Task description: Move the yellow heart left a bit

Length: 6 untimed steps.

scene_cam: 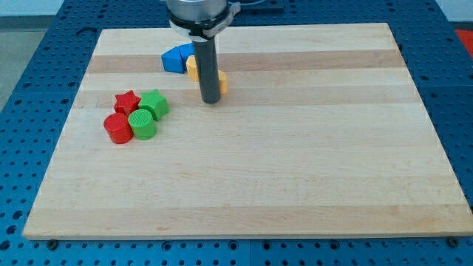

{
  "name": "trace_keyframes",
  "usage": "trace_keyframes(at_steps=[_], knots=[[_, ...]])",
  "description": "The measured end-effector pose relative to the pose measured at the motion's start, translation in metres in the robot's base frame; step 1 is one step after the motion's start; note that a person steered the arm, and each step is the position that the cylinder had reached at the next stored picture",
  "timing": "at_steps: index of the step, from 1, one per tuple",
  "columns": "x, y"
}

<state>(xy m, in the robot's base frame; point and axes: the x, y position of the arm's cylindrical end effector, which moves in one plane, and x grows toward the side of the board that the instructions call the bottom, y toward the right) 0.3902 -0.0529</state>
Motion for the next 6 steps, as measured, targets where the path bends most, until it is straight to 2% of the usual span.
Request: trace_keyframes(at_steps=[1, 2, 6], knots=[[-0.003, 0.045], [-0.022, 0.051], [-0.024, -0.067]])
